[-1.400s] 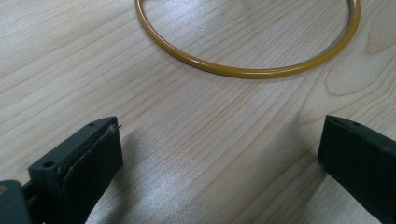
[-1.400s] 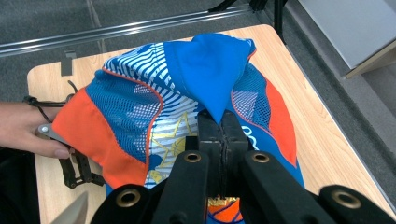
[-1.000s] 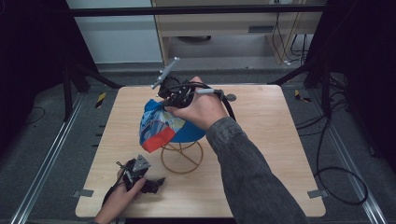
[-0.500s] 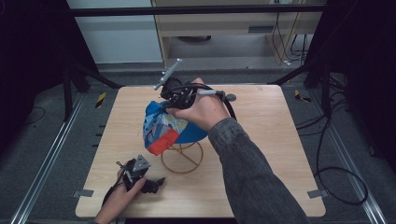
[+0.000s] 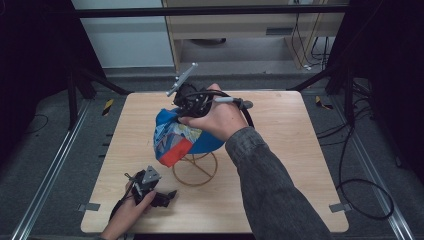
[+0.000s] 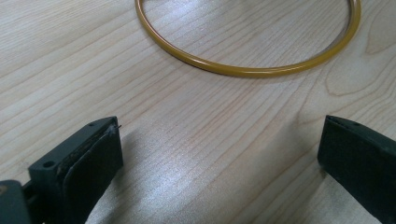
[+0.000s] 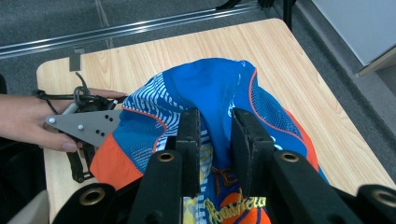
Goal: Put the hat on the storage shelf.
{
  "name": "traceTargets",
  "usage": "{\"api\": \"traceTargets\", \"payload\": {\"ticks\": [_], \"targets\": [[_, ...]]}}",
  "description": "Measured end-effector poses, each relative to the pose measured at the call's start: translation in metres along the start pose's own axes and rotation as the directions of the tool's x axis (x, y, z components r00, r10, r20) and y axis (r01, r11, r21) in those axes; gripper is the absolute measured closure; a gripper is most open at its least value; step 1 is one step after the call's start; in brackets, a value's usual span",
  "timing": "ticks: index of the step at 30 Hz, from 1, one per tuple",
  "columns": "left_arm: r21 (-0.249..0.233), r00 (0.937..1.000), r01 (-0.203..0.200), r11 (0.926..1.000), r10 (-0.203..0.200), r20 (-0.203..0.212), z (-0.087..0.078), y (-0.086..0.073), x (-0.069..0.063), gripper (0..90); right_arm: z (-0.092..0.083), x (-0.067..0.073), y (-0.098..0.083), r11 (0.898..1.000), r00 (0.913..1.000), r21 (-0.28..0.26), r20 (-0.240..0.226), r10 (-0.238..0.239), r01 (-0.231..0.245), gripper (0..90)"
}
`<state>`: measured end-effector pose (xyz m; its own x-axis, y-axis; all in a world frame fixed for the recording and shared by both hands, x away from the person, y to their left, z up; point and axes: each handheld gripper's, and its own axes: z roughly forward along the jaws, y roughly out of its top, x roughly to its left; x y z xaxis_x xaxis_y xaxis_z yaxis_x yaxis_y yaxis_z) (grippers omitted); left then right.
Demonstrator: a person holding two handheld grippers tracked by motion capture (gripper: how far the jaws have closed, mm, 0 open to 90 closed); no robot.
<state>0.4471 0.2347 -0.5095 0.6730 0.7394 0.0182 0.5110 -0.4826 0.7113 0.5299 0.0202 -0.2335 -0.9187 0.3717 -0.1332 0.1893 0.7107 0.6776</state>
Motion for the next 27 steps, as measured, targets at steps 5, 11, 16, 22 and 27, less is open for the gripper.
{"api": "traceTargets", "payload": {"ticks": [5, 11, 16, 22, 27], "targets": [[0.000, 1.0000, 0.000, 1.0000, 0.000, 0.000, 0.0000, 0.0000, 0.0000, 0.0, -0.0016, -0.0003, -0.0007, 1.000, 1.0000, 0.002, 0.004, -0.001, 0.001, 66.6], [0.000, 1.0000, 0.000, 1.0000, 0.000, 0.000, -0.0001, 0.0000, 0.0000, 0.0, -0.0020, 0.0004, -0.0016, 1.000, 0.9999, 0.008, 0.015, 0.005, -0.005, 56.9], [0.001, 1.0000, 0.000, 1.0000, 0.000, 0.001, -0.0001, 0.0000, 0.0000, 0.0, -0.0021, 0.0015, -0.0022, 1.000, 0.9998, 0.008, 0.019, 0.005, -0.006, 50.9], [0.001, 1.0000, 0.000, 1.0000, 0.000, 0.001, -0.0001, 0.0000, 0.0000, 0.0, -0.0033, 0.0039, -0.0028, 1.000, 0.9995, 0.005, 0.030, 0.005, -0.005, 37.8], [0.001, 1.0000, 0.000, 1.0000, 0.000, 0.001, -0.0001, 0.0000, 0.0000, 0.0, -0.0059, 0.0050, -0.0041, 1.000, 0.9993, 0.002, 0.038, 0.005, -0.005, 27.6]]}}
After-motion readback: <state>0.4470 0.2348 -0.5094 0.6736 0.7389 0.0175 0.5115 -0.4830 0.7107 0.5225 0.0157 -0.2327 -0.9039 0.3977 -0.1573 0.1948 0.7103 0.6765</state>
